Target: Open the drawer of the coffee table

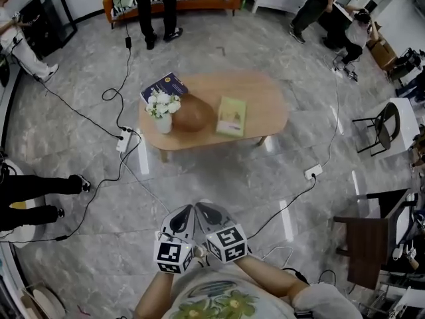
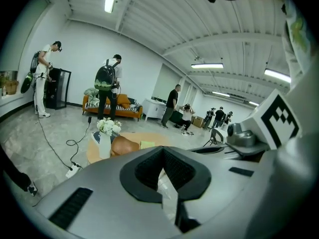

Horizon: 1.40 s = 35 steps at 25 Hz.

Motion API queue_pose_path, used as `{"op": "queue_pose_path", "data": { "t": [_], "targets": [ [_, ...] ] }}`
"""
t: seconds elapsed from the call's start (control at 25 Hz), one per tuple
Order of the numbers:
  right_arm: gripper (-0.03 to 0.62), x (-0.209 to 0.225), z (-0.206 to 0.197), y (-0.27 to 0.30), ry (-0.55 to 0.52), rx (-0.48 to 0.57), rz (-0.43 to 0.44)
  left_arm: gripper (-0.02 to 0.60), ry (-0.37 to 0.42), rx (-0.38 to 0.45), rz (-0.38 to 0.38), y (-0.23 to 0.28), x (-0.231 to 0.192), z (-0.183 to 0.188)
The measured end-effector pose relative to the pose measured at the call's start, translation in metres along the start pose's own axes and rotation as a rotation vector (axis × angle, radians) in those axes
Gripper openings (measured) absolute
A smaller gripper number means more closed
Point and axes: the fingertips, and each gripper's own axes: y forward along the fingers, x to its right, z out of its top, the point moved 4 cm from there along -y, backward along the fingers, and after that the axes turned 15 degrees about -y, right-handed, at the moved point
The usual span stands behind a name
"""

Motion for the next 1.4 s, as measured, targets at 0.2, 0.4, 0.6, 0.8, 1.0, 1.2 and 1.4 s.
{"op": "queue_pose_path", "data": {
  "t": [0.2, 0.4, 0.6, 0.8, 1.0, 1.2, 1.4],
  "targets": [
    [0.021, 0.046, 0.008, 0.019, -0.021, -0.024, 0.043, 0.008, -0.015, -0.024, 0.007, 0.047, 0.000, 0.014],
    [0.021, 0.083, 0.015, 0.044, -0.042, -0.048, 0.101, 0.008, -0.032, -0.029, 0.030, 0.089, -0.007, 0.027],
    [0.021, 0.106, 0.014, 0.069, -0.060, -0.074, 0.157, 0.008, -0.047, -0.017, 0.065, 0.117, -0.019, 0.030],
    [0.021, 0.115, 0.006, 0.084, -0.057, -0.100, 0.185, 0.008, -0.055, -0.029, 0.081, 0.131, -0.030, 0.025],
    [0.021, 0.121, -0.001, 0.098, -0.062, -0.119, 0.206, 0.009, -0.052, -0.048, 0.084, 0.143, -0.041, 0.020],
    [0.021, 0.125, -0.015, 0.117, -0.088, -0.115, 0.229, 0.009, -0.060, -0.040, 0.085, 0.156, -0.061, 0.006],
    [0.021, 0.130, -0.043, 0.146, -0.069, -0.094, 0.225, 0.008, -0.028, -0.030, 0.075, 0.174, -0.089, -0.018]
  ]
}}
